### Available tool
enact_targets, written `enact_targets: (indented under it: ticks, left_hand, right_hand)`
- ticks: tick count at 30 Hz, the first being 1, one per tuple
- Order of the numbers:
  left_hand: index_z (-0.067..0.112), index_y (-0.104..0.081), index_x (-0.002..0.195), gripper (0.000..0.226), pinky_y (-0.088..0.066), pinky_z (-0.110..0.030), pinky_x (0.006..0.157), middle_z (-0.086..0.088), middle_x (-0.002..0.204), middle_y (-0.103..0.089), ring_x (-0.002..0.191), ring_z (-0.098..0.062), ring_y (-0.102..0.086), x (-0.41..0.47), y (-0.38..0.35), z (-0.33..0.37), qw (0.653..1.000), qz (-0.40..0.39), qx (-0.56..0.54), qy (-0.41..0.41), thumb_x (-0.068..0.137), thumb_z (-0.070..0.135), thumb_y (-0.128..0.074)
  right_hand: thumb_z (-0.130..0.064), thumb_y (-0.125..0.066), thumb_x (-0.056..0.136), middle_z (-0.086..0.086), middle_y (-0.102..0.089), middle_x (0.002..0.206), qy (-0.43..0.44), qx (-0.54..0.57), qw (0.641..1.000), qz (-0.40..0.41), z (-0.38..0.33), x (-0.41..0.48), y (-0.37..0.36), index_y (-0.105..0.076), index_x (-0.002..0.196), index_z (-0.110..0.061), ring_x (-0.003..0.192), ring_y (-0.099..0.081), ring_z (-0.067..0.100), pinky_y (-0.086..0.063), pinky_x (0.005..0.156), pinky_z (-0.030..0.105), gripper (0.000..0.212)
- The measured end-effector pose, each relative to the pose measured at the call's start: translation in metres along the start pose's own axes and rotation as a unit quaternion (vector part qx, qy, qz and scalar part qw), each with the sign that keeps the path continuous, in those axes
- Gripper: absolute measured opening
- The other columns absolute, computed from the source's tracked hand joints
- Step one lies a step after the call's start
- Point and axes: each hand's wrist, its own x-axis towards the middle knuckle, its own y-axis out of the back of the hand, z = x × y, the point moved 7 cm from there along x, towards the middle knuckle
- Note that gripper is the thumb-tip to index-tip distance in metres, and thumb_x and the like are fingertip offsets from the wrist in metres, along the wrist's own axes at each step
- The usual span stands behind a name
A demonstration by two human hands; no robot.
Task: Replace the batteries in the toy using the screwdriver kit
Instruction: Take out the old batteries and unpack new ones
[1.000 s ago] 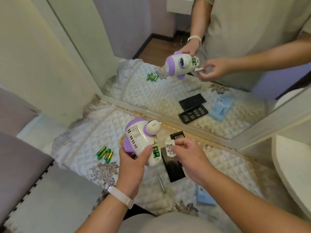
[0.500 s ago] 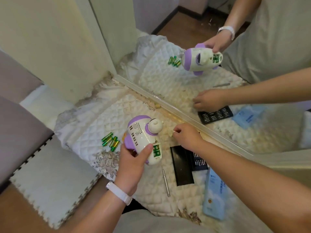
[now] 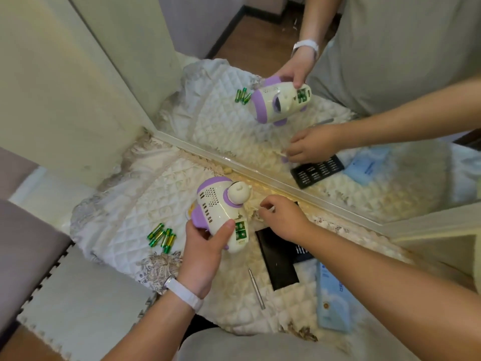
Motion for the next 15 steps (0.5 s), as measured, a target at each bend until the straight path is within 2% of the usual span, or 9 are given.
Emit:
enact_targets:
  ticks: [2,4,7,9,11,12,15]
  left_hand:
    - [0.016,-0.054,0.129,0.077,-0.061,-0.042,0.076,-0.009,0.117,-0.071,0.105,-0.028,-0.07,-0.009,-0.006,0.009,1.0,-0.011,0.006,-0.012,0.065,0.048,-0.082]
    - [0.017,-0.053,0.128,0.068,-0.061,-0.038,0.077,-0.007,0.117,-0.07,0.105,-0.023,-0.069,-0.02,-0.012,0.02,0.999,-0.019,0.013,-0.033,0.071,0.038,-0.084]
    - [0.018,-0.052,0.128,0.07,-0.06,-0.04,0.085,-0.005,0.119,-0.069,0.106,-0.02,-0.069,-0.043,-0.021,0.038,0.996,-0.029,0.037,-0.078,0.07,0.039,-0.085]
    - [0.018,-0.051,0.126,0.066,-0.059,-0.029,0.08,-0.002,0.117,-0.068,0.102,-0.014,-0.069,-0.061,-0.026,0.049,0.992,-0.03,0.056,-0.106,0.073,0.034,-0.086]
    - [0.023,-0.048,0.123,0.058,-0.056,-0.019,0.073,0.004,0.115,-0.066,0.096,-0.001,-0.067,-0.081,-0.03,0.061,0.987,-0.031,0.083,-0.133,0.078,0.025,-0.084]
    - [0.03,-0.046,0.121,0.057,-0.055,-0.018,0.073,0.008,0.115,-0.065,0.093,0.005,-0.065,-0.092,-0.032,0.066,0.982,-0.036,0.105,-0.151,0.078,0.028,-0.084]
    - [0.05,-0.042,0.112,0.062,-0.053,-0.024,0.081,0.025,0.109,-0.064,0.091,0.018,-0.061,-0.124,-0.037,0.079,0.951,-0.055,0.221,-0.21,0.062,0.056,-0.078]
  right_hand:
    - [-0.033,-0.054,0.094,-0.012,-0.065,0.095,-0.013,0.102,0.995,0.007,-0.005,-0.028,0.008,-0.067,0.098,-0.025,0.09,-0.06,0.01,-0.047,0.081,0.03,0.016]
    - [-0.035,-0.052,0.094,-0.007,-0.069,0.095,-0.048,0.239,0.97,0.001,-0.011,-0.058,0.011,-0.067,0.094,-0.024,0.091,-0.065,0.013,-0.054,0.085,0.037,0.019]
    - [-0.029,-0.048,0.097,0.005,-0.072,0.101,-0.1,0.448,0.888,-0.031,-0.022,-0.102,0.007,-0.065,0.097,-0.016,0.099,-0.068,0.027,-0.052,0.094,0.045,0.022]
    - [-0.028,-0.048,0.098,0.009,-0.071,0.094,-0.103,0.537,0.836,-0.047,-0.032,-0.129,0.006,-0.065,0.099,-0.013,0.094,-0.068,0.029,-0.049,0.095,0.047,0.023]
    - [-0.029,-0.048,0.098,0.011,-0.073,0.093,-0.102,0.588,0.8,-0.059,-0.036,-0.15,0.005,-0.067,0.106,-0.011,0.091,-0.069,0.027,-0.049,0.096,0.048,0.027]
    - [-0.029,-0.049,0.098,0.013,-0.074,0.098,-0.1,0.604,0.788,-0.062,-0.037,-0.159,0.005,-0.067,0.109,-0.011,0.093,-0.069,0.028,-0.049,0.098,0.049,0.028]
    - [-0.03,-0.05,0.096,0.019,-0.07,0.111,-0.096,0.642,0.758,-0.064,-0.036,-0.182,0.007,-0.068,0.112,-0.009,0.103,-0.066,0.033,-0.047,0.1,0.052,0.032]
